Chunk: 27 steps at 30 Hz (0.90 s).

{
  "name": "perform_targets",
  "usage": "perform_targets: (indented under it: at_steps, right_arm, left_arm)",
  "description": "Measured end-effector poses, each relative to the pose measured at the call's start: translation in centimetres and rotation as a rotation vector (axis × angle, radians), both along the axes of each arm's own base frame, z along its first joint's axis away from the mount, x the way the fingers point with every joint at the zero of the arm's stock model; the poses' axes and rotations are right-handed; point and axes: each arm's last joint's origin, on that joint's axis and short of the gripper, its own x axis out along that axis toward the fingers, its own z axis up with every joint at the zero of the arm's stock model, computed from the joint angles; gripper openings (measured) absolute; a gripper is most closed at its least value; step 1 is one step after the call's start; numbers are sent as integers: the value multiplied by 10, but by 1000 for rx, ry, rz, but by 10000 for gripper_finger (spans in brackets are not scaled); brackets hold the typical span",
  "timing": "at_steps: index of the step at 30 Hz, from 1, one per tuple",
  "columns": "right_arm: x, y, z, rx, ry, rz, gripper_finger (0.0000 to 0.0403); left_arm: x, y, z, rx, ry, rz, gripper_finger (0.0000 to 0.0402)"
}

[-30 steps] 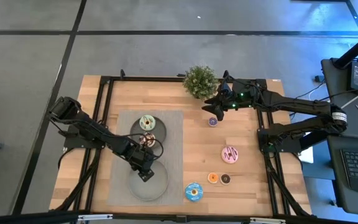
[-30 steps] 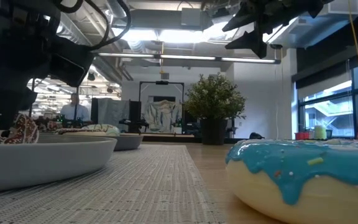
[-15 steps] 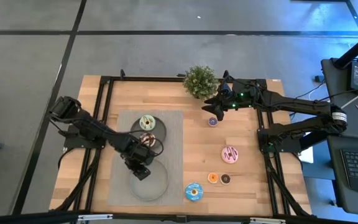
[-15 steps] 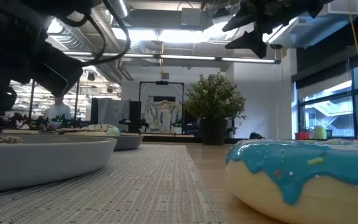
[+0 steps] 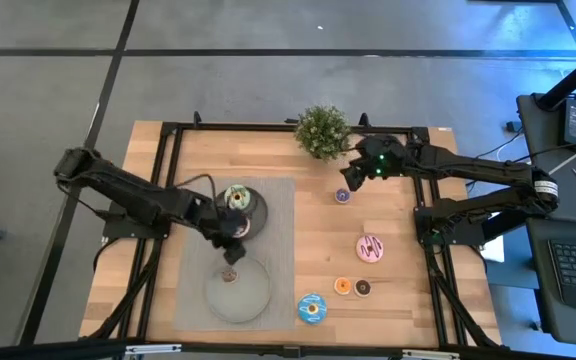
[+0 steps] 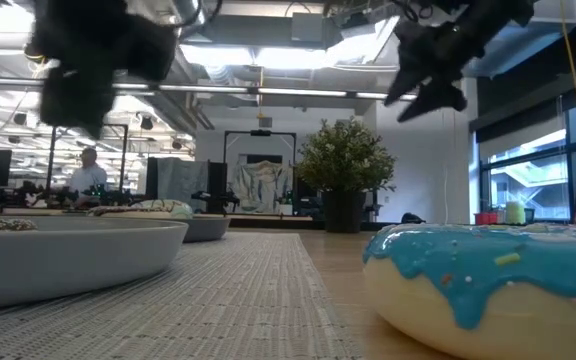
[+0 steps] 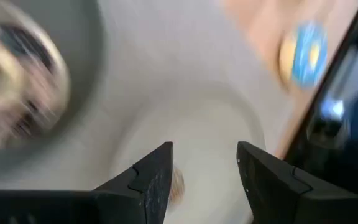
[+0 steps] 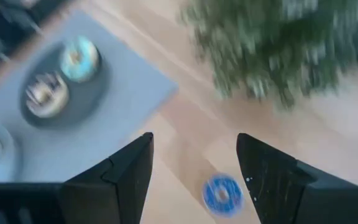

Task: Pick & Place donuts
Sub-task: Put the small blue donut on the gray plate

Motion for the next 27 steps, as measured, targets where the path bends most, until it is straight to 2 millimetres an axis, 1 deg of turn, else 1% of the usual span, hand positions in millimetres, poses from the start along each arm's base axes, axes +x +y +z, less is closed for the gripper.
perform_targets:
  at_steps: [5, 8, 11, 13, 16, 18, 22, 27]
  right_arm:
    - [-6, -2, -17, 30, 178, -109, 232]
    - [2, -7, -30, 33, 253, -109, 232]
    - [13, -13, -48, 48, 332, -84, 232]
    - [18, -18, -62, 88, 385, -68, 232]
    - [27, -22, -84, 167, 458, -37, 232]
    - [32, -24, -97, 177, 506, -17, 232]
    - [39, -26, -115, 205, 550, 21, 232]
    - [43, -27, -130, 231, 591, 28, 232]
  left_arm:
    - [-2, 22, 20, 235, -181, 259, 175]
    - [1, 32, 31, 336, -289, 337, 173]
    - [4, 39, 38, 380, -358, 332, 174]
    - [7, 43, 42, 382, -397, 314, 175]
    - [9, 46, 43, 367, -414, 284, 174]
    - [9, 47, 44, 355, -417, 277, 173]
    - [9, 48, 43, 360, -415, 273, 175]
    - [9, 47, 43, 367, -415, 267, 174]
